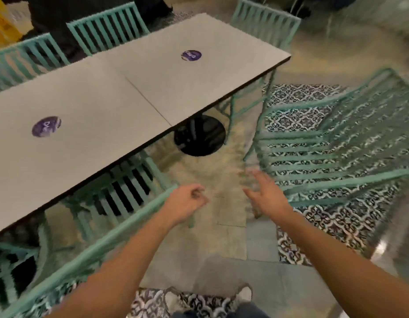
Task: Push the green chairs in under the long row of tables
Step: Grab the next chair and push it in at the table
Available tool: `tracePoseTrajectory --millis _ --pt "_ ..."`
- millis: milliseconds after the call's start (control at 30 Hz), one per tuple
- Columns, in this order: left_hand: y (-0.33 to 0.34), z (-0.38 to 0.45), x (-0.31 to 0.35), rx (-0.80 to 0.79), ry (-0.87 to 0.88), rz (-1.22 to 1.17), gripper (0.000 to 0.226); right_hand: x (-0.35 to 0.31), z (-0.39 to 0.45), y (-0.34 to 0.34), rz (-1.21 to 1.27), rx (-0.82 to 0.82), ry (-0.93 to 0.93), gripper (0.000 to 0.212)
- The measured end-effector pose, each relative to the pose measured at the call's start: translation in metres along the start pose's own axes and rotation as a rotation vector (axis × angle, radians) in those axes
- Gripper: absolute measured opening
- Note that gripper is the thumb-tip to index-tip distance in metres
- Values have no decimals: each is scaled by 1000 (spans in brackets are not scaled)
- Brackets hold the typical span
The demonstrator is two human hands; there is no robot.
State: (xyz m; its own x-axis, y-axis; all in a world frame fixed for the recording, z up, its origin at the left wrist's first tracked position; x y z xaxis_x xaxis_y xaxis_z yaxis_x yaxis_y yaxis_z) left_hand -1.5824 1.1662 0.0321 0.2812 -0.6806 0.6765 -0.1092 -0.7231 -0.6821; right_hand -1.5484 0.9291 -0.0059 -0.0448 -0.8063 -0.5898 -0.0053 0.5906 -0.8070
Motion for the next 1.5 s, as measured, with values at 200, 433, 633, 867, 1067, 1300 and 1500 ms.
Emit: tracePoseTrajectory --millis 200,433,633,867,1067,1300,1500 --pt "94 38 173 -59 511 433 41 117 12 -158 -159 178 -15 62" --pt "200 74 350 -59 954 683 39 239 29 -305 -363 365 110 67" --pt "298 121 476 -16 1247 771 30 328 71 -388 -507 404 181 68" --pt "399 144 586 -117 1381 804 37 406 104 -458 -590 425 226 67" --pt "476 155 664 -170 1495 804 41 476 116 -505 -587 446 280 70" --pt "584 166 738 -164 1467 897 40 591 128 -546 -502 430 297 68" --pt "638 173 779 -117 1258 838 50 672 156 -589 -391 339 315 68"
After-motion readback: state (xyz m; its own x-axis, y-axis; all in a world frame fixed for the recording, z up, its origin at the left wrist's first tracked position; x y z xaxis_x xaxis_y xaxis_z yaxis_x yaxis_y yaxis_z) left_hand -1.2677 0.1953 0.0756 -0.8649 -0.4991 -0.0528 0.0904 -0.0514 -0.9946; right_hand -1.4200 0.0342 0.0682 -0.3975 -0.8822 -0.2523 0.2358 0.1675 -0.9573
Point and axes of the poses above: each hand's wrist, its own z-axis towards the middle knuckle, its own y-axis out of the palm, x = y × z, the point moved 3 cm from there along z, towards the middle knuckle, and after that the axes turned 14 degrees about x, right-handed, at the moved point
